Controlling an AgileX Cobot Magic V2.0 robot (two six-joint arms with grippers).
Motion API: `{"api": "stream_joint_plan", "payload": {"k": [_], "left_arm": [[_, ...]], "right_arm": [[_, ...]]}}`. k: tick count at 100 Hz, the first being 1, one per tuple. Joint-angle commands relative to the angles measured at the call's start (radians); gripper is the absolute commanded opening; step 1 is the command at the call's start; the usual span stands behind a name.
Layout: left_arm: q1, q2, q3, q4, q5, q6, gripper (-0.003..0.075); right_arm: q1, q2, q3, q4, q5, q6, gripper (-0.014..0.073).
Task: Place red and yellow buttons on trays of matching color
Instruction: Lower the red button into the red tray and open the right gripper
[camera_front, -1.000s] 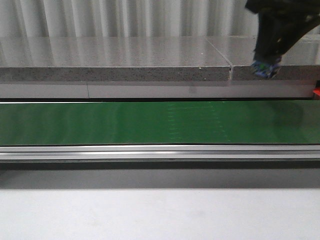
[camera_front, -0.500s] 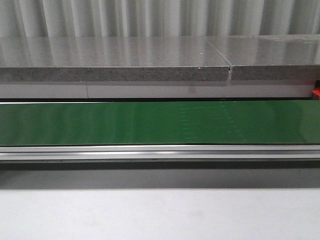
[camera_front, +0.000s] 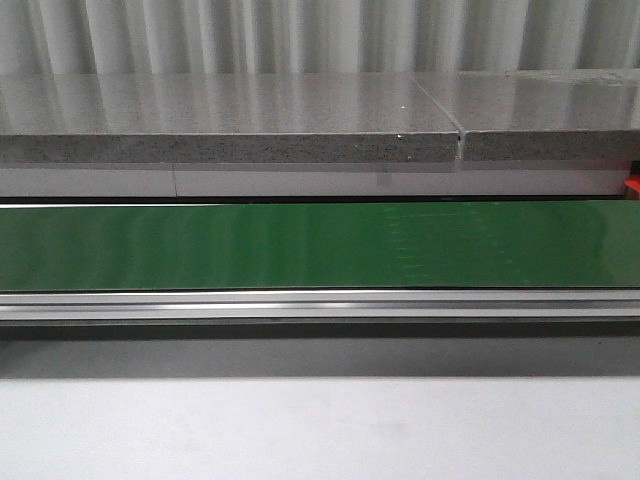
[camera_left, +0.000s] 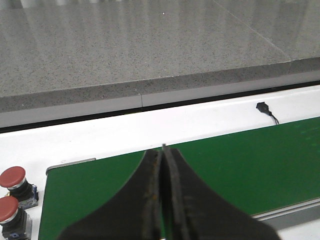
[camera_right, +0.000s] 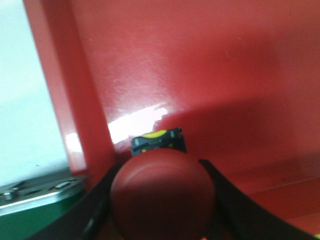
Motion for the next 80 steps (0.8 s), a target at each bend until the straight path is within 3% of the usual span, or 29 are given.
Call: {"api": "stream_joint_plan", "payload": {"k": [1,51,61,73,80], "left_arm": [[-0.008,0.000,-0.027,-0.017,-0.073,-0.007,-0.0021],[-0.008,0.000,-0.027,-0.017,-0.073,-0.007,-0.0021],[-0.008,0.000,-0.027,-0.017,-0.073,-0.007,-0.0021],[-0.008,0.000,-0.027,-0.017,-0.073,-0.007,-0.0021],[-0.008,0.000,-0.027,-0.017,-0.073,-0.007,-0.0021]], "right_arm": [[-0.005,-0.048,-0.031,-0.019,-0.038,0.000,0.0141],[-0.005,0.018,-0.031,-0.026,-0.052,0.000,0.0169],[-0.005,0.018,-0.031,-0.026,-0.055,0.000,0.0282],[-0.005,0.013,-0.031,-0.026,-0.049,0.000,0.0531],[-0.005,0.005,-0.031,-0.026,-0.049,0.000,0.0625]]}}
